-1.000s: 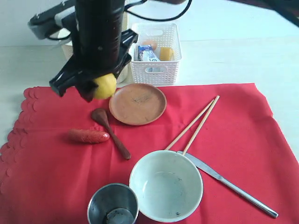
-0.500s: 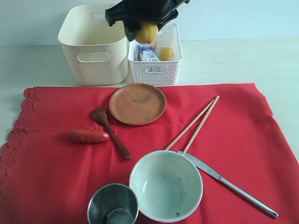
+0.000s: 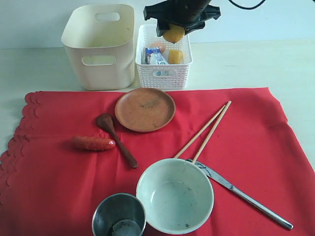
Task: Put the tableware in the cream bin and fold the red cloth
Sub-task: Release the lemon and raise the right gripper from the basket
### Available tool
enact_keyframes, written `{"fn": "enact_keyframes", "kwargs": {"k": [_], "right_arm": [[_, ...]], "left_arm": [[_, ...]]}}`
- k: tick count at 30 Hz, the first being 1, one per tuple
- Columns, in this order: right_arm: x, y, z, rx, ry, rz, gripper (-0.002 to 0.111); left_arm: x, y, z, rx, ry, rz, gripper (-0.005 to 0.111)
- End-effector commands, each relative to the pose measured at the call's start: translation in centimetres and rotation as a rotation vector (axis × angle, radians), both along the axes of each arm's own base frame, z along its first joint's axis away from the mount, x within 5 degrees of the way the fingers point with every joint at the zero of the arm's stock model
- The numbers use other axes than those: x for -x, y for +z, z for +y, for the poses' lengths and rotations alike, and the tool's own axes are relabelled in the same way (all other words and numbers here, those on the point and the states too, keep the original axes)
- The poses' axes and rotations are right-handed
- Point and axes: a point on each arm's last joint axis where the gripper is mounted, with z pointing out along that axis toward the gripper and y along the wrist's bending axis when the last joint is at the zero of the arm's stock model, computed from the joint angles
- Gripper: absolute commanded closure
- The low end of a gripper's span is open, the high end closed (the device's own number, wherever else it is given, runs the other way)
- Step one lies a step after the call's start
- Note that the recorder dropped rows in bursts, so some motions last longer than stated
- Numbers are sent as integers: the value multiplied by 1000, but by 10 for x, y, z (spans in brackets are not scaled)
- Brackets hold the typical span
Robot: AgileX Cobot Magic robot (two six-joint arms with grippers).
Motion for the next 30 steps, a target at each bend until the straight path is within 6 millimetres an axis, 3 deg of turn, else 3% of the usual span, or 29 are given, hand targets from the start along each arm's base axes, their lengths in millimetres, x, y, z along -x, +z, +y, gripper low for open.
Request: {"fn": "enact_keyframes", "kwargs": {"k": [1,9,17,20,30], "right_arm": [[-16,-17,-6,-46,-39,-31,108],[-24,-54,-5,-32,-50,22,91],[-24,-56,-5,-34,-51,17,46],[-24,-50,-5,-38,-50,4,34],[-15,-23,-9,-36,-44,12,32]], "left_arm": [[0,-1,0,3,3,-6,107],[0,-1,0,3,3,-6,107],[0,-1,0,3,3,-6,107],[0,-1,0,3,3,-6,107],[0,-1,0,3,3,-6,107]]}}
